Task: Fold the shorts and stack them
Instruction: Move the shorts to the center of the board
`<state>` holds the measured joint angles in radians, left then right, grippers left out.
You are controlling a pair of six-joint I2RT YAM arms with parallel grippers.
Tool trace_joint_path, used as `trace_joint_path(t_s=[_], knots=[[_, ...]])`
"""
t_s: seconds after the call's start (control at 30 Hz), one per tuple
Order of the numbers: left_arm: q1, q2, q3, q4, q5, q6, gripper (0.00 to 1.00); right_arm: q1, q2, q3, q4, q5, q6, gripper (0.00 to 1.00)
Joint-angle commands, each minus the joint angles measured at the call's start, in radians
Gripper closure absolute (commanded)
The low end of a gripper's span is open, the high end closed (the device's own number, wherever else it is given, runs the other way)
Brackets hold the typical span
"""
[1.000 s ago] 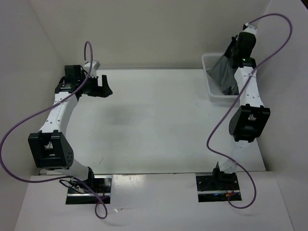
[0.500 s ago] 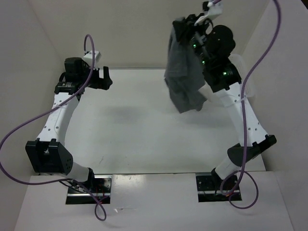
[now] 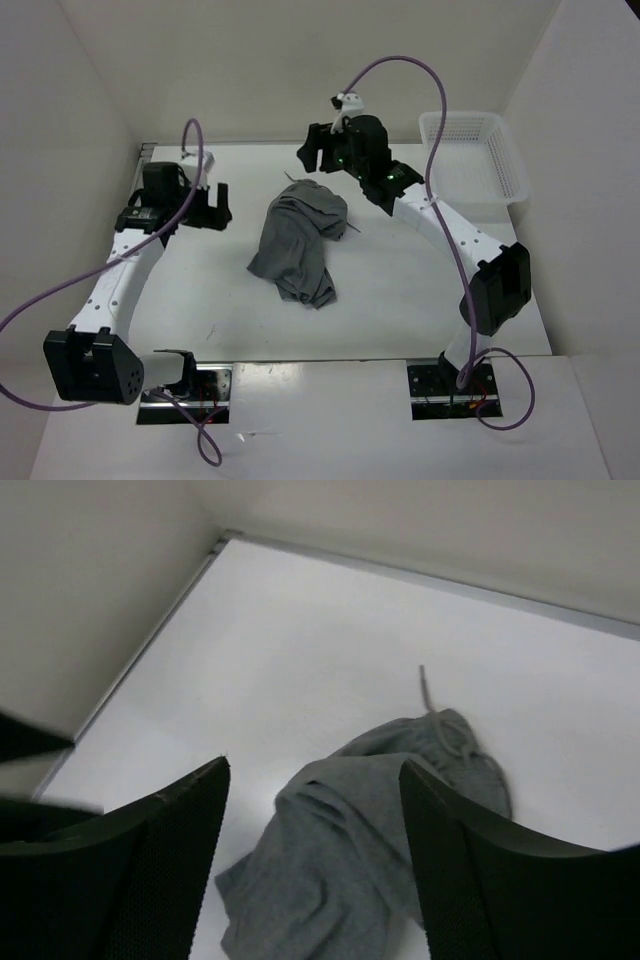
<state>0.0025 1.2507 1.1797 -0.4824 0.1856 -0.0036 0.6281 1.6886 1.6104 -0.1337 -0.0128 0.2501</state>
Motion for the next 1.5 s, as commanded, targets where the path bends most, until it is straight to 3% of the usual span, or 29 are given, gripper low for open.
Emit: trace_joint_path(t_s=[0.0, 0.2, 0.33, 0.53, 0.67, 0.73, 0.8, 0.83, 0.87, 0.97, 1.03, 1.07, 1.17, 1.37, 1.47], knots=[[-0.084, -0.002, -0.087, -0.119, 0.043, 0.004, 0.0, -0.092, -0.064, -0.027, 0.105, 0.052, 0.06, 0.28], [-0.197, 0.127, -0.16, -0.049, 0.02, 0.004, 0.0, -0.156, 0.068, -0.084, 0.066, 0.112, 0.098, 0.33], [-0.21, 0.295, -0.141, 0.059, 0.008, 0.004, 0.0, -0.192, 0.117, -0.167, 0.078, 0.038, 0.149, 0.33], [-0.245, 0.372, -0.173, 0.125, 0.038, 0.004, 0.0, -0.202, 0.166, -0.29, 0.114, -0.065, 0.138, 0.33], [-0.286, 0.45, -0.193, 0.206, 0.018, 0.004, 0.02, -0.24, 0.215, -0.332, 0.143, -0.15, 0.227, 0.33], [-0.286, 0.472, -0.18, 0.225, 0.035, 0.004, 0.07, -0.272, 0.229, -0.346, 0.158, -0.217, 0.254, 0.33], [-0.286, 0.49, -0.167, 0.225, 0.067, 0.004, 0.23, -0.284, 0.261, -0.356, 0.178, -0.262, 0.264, 0.33], [-0.286, 0.506, -0.167, 0.225, 0.077, 0.004, 0.33, -0.284, 0.276, -0.342, 0.178, -0.288, 0.264, 0.33], [-0.286, 0.506, -0.167, 0.225, 0.077, 0.004, 0.55, -0.284, 0.311, -0.33, 0.166, -0.302, 0.264, 0.33], [-0.286, 0.515, -0.167, 0.237, 0.063, 0.004, 0.79, -0.284, 0.367, -0.293, 0.131, -0.364, 0.264, 0.35], [-0.286, 0.506, -0.167, 0.237, 0.051, 0.004, 0.96, -0.284, 0.407, -0.284, 0.121, -0.392, 0.255, 0.46], [-0.286, 0.495, -0.167, 0.237, 0.032, 0.004, 1.0, -0.284, 0.428, -0.284, 0.121, -0.42, 0.255, 0.68], [-0.286, 0.461, -0.126, 0.214, -0.003, 0.004, 1.0, -0.284, 0.442, -0.274, 0.091, -0.441, 0.226, 1.0], [-0.17, 0.398, 0.081, 0.15, -0.176, 0.004, 1.0, -0.335, 0.338, -0.133, -0.039, -0.308, 0.114, 1.0], [-0.084, 0.389, 0.282, 0.14, -0.244, 0.004, 1.0, -0.358, 0.202, -0.028, -0.078, -0.127, 0.034, 1.0]])
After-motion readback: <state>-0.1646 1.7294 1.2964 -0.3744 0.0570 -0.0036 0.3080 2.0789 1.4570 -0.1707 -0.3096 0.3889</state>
